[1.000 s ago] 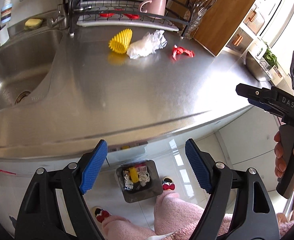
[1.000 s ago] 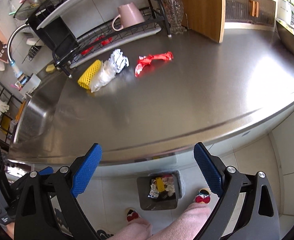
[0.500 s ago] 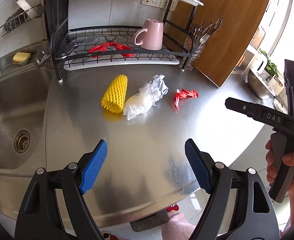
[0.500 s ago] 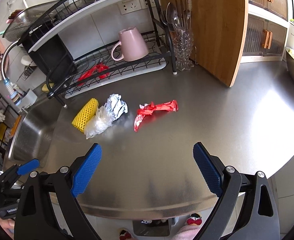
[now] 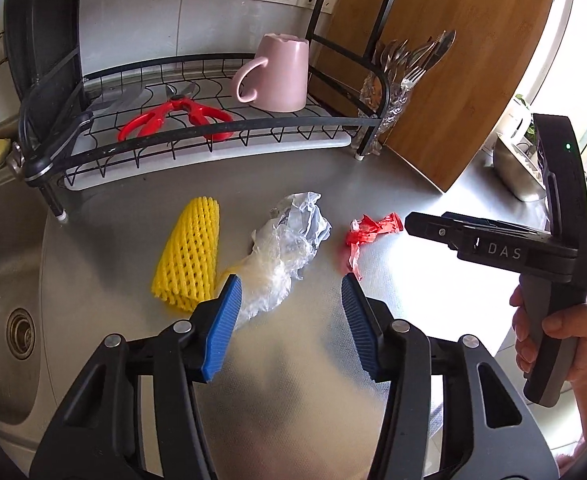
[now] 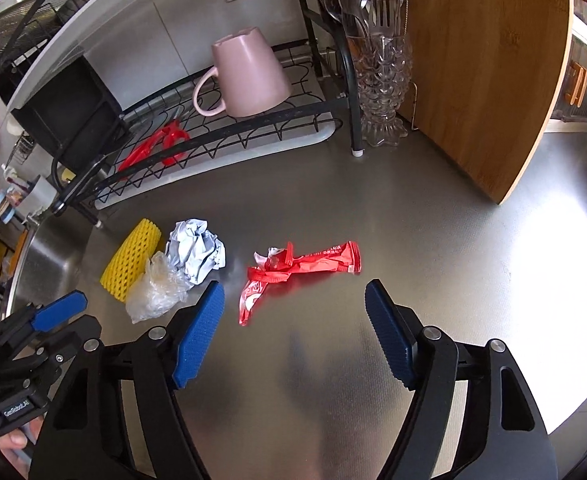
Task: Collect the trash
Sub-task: 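Grasp the red wrapper with the right tool while the left grasps the clear bag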
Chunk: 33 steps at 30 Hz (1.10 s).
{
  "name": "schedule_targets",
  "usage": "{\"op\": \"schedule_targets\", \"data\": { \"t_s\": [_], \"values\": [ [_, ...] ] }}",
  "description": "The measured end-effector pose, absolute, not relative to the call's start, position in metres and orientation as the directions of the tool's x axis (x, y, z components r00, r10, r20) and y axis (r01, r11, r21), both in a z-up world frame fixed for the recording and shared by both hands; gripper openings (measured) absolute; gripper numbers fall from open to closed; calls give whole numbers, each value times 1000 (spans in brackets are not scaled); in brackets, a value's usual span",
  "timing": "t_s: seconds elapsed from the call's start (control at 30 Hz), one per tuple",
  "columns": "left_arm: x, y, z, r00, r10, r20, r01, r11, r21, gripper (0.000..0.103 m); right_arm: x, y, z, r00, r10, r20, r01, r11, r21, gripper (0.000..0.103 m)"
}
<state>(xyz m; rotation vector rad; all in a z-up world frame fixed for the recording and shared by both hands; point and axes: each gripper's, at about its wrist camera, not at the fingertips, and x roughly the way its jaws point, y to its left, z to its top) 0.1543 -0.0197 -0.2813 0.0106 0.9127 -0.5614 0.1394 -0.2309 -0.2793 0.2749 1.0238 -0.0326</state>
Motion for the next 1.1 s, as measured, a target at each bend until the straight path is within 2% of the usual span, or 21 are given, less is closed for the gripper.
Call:
{"op": "schedule_targets", "data": {
  "t_s": [0.43,0.53,0.73,0.93,1.0,1.07,1.1],
  "values": [
    [180,-31,-312,428,-440,-789,455,859,-233,48,186,-225,-305,496,76,-865,144,975,168,74],
    [184,-31,-318,413,-430,-803,443,865,-235,48,194,-218,-312,467,63,-882,120,984,133,90],
    [190,-32,-322,407,-425,-809,446,865,-230,48,202,-209,-328,428,22,-904,76,995,60,90],
    [192,-26,-324,409,-425,-807,435,869,-237,36,204,-207,-339,399,17,-917,55,998,43,80],
    [191,-25,-324,409,-424,-808,436,869,-235,33,204,-207,-338,401,13,-916,52,998,36,72],
    [190,-24,-325,405,-422,-811,439,868,-232,32,205,-207,-338,401,-13,-916,51,999,9,57],
    [190,-24,-326,403,-421,-813,439,868,-232,31,205,-207,-337,403,-21,-915,48,999,-2,55]
  ]
}}
